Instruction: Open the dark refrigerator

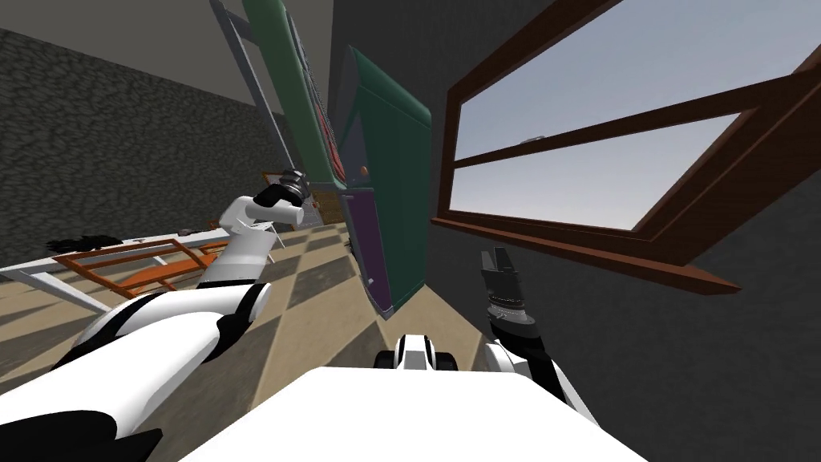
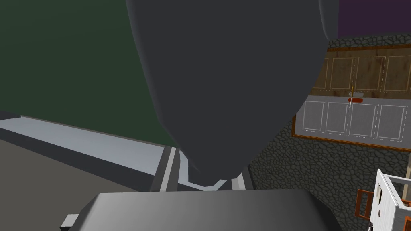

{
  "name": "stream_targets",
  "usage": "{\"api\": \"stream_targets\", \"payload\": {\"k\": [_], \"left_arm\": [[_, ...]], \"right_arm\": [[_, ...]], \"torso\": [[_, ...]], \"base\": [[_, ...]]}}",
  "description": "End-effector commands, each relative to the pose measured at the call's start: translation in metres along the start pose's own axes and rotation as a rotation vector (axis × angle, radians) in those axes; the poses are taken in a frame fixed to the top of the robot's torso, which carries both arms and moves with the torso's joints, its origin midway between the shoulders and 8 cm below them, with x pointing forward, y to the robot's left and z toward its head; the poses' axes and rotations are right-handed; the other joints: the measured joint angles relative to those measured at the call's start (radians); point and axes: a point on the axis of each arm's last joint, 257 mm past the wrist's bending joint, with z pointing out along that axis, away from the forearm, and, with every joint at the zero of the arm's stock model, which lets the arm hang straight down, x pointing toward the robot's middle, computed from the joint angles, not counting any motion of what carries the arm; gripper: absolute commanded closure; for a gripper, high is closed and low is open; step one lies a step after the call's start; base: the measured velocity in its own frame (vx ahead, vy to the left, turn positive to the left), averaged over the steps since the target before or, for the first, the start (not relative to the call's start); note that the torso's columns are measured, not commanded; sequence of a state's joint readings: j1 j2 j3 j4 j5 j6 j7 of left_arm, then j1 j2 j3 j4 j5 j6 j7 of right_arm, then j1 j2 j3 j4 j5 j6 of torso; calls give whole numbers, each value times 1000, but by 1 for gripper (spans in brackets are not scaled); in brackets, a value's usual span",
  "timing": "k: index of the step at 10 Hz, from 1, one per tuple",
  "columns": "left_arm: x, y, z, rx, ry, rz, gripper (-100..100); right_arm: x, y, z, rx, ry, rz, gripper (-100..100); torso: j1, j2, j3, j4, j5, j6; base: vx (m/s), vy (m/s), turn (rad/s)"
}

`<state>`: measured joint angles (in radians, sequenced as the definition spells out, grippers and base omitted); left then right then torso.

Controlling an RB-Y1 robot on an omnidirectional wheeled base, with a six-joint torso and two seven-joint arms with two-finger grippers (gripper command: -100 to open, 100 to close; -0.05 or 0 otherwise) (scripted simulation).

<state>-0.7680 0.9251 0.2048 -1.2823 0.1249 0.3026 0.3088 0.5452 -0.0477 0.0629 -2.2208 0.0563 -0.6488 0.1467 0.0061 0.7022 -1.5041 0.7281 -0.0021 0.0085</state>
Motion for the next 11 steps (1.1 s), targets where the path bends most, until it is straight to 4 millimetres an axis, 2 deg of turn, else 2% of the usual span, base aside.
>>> {"api": "stream_targets", "payload": {"k": [1, 2, 3, 4, 5, 6, 7, 9, 10, 11], "left_arm": [[-33, 15, 1, -20, -21, -30, 100], [-53, 7, 2, -1, -39, -25, 100], [-71, 2, 2, 9, -58, -10, 100], [-92, 7, 2, -10, -89, 11, 100], [-100, 18, 1, -31, -103, 9, 100], [-100, 18, 1, -31, -103, 9, 100], [-118, 18, -1, -22, -105, -30, 100], [-154, -5, -4, 19, -139, -7, 100], [-174, 0, -7, 0, -170, 6, 100], [-183, 11, -9, -21, -188, 4, 100]], "right_arm": [[0, 0, 0, 0, 0, 0, 0], [0, 0, 0, 0, 0, 0, 0], [0, 0, 0, 0, 0, 0, 0], [0, 0, 0, 0, 0, 0, 0], [0, 0, 0, 0, 0, 0, 0], [0, 0, 0, 0, 0, 0, 0], [0, 0, 0, 0, 0, 0, 0], [0, 0, 0, 0, 0, 0, 0], [0, 0, 0, 0, 0, 0, 0], [0, 0, 0, 0, 0, 0, 0]], "torso": [[1, -1, -1, -2, 1, 1], [3, 4, 2, -5, 4, 7], [3, 7, 4, -3, 4, 6], [3, 6, 5, 1, 2, 0], [1, 6, 4, 2, 0, -1], [1, 7, 6, -1, 3, -1], [1, 6, 5, -2, 3, 3], [3, 18, 13, 1, 4, 3], [-2, 15, 11, 4, 0, 1], [-3, 12, 10, 3, 0, -3]], "base": [[-131, 34, -258], [-200, 59, -379], [-115, 37, -126], [-27, 6, 42], [23, 11, 28], [30, -3, 42], [-145, 33, -174], [-168, 49, -281], [-19, 15, -63], [18, -9, 35]]}}
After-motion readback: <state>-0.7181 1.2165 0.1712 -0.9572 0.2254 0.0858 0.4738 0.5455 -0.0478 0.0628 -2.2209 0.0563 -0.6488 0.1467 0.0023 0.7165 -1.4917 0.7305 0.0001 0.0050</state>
